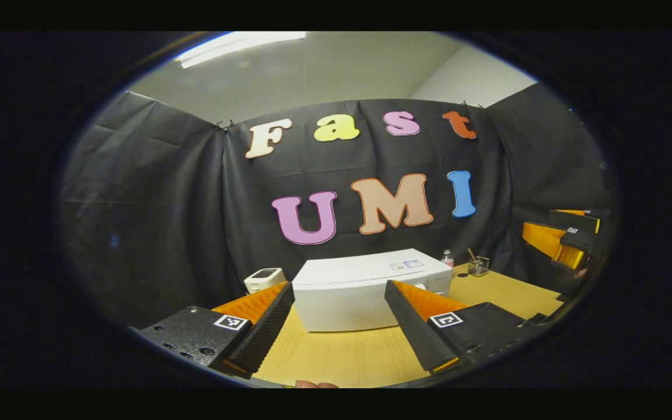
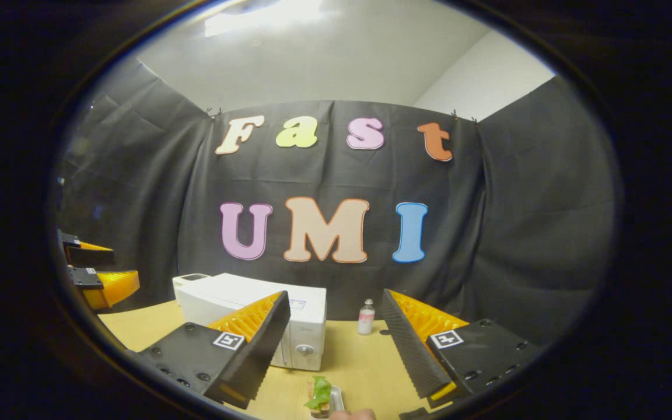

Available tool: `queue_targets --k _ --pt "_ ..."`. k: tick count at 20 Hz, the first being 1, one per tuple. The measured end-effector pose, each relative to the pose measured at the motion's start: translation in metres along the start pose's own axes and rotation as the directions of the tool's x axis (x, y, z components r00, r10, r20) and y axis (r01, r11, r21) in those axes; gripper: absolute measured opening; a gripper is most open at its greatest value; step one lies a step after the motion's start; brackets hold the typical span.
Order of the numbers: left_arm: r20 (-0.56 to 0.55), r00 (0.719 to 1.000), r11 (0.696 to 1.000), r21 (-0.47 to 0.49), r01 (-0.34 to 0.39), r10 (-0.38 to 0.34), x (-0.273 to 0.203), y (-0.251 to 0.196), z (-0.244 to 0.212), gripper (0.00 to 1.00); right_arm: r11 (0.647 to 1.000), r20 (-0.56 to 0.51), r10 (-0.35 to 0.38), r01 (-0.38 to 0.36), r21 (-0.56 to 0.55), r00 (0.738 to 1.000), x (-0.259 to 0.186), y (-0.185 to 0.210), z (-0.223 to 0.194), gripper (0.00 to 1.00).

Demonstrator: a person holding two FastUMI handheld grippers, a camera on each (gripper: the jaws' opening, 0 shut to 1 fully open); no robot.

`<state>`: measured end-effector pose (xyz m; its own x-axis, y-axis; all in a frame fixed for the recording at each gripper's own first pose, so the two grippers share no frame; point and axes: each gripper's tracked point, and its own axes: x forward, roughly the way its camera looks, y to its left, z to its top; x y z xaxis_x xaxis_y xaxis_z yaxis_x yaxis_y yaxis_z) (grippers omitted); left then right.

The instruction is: Open the microwave oven with the left hand, put the food in, and close the microwave oven.

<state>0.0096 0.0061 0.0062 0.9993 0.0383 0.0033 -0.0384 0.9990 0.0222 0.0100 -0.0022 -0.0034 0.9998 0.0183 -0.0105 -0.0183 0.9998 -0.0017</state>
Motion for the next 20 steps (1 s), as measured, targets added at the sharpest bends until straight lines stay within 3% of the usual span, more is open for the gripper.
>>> queue_targets --k 11,14,15,17,20 --pt "0.05 0.998 0.999 0.005 0.032 -0.032 0.037 -0.013 0.001 0.97 1.0 -0.006 -0.008 0.008 -0.001 1.0 0.01 -0.009 -0.009 0.96" --pt "0.029 0.997 0.998 -0.006 0.07 -0.07 0.066 -0.036 -0.026 0.94 1.0 -0.046 0.02 -0.021 -0.012 0.999 0.01 -0.007 -0.026 0.96" --pt "0.019 0.996 0.996 0.014 0.085 -0.085 0.075 -0.045 -0.035 0.98 0.999 -0.06 0.028 -0.029 -0.022 0.998 0.007 -0.008 -0.029 0.96" --pt "0.011 0.993 0.992 0.047 0.117 -0.118 0.093 -0.066 -0.054 1.0 0.999 -0.066 0.004 -0.007 -0.044 0.998 0.003 -0.021 -0.026 0.99" --pt "-0.035 0.984 0.984 0.01 0.175 -0.175 0.12 -0.106 -0.093 0.98 0.997 -0.086 -0.055 0.051 -0.051 0.995 -0.009 -0.042 -0.03 0.96"
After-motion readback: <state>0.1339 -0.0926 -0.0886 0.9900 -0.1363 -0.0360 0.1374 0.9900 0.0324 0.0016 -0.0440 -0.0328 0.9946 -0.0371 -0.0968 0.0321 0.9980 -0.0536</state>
